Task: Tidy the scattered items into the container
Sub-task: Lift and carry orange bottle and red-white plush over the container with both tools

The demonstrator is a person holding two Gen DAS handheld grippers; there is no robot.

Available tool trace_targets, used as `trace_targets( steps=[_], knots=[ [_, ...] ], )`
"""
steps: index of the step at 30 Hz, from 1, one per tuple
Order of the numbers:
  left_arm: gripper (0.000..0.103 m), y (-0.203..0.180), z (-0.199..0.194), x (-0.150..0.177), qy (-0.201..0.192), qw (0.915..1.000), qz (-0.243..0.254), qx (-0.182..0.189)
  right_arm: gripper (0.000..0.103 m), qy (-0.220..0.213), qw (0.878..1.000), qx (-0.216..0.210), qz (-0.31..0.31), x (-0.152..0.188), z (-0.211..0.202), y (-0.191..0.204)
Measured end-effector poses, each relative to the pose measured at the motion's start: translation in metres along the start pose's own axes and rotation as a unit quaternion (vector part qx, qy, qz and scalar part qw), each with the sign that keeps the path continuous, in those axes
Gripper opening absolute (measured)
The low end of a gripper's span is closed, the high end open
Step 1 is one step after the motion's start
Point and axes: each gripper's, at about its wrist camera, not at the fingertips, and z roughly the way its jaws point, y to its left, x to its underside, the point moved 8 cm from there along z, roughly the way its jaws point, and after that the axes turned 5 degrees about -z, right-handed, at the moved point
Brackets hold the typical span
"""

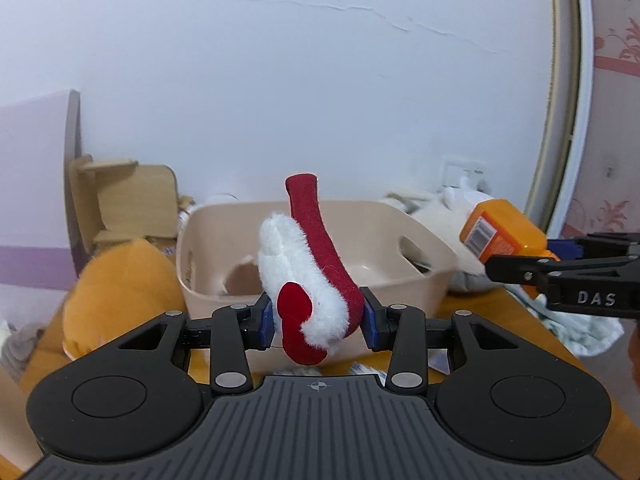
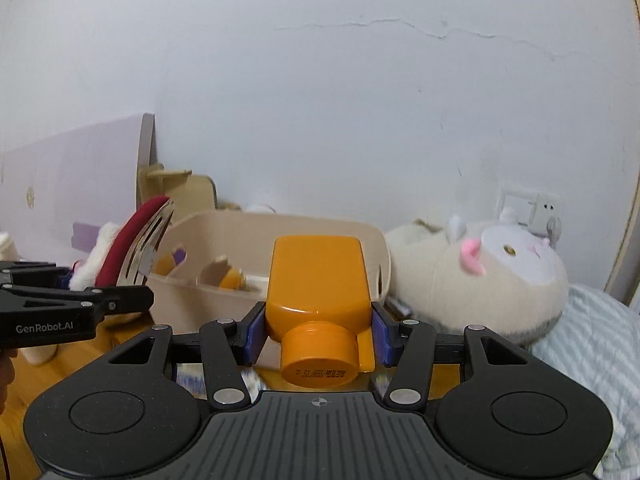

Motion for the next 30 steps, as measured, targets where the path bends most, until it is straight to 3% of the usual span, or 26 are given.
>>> trace_targets(
  steps=[12,22,30],
  knots=[
    [0.042,0.020,0.040,-0.040,0.006,0.9993,0.017,-0.033,0.049,0.009,1.000,0.000,-0.020,-0.042,0.052,-0.004],
    [0.042,0.030,0.098,-0.047,0.068,0.9965,0.010,-0.047,0.049,0.047,0.999,-0.008,-0.026,-0.049,0.109,-0.004],
    [0.042,0.036,0.140,-0.029,0.118,0.9913,0.015,-0.057,0.049,0.081,0.996,-0.024,-0.024,-0.043,0.154,-0.001]
  ],
)
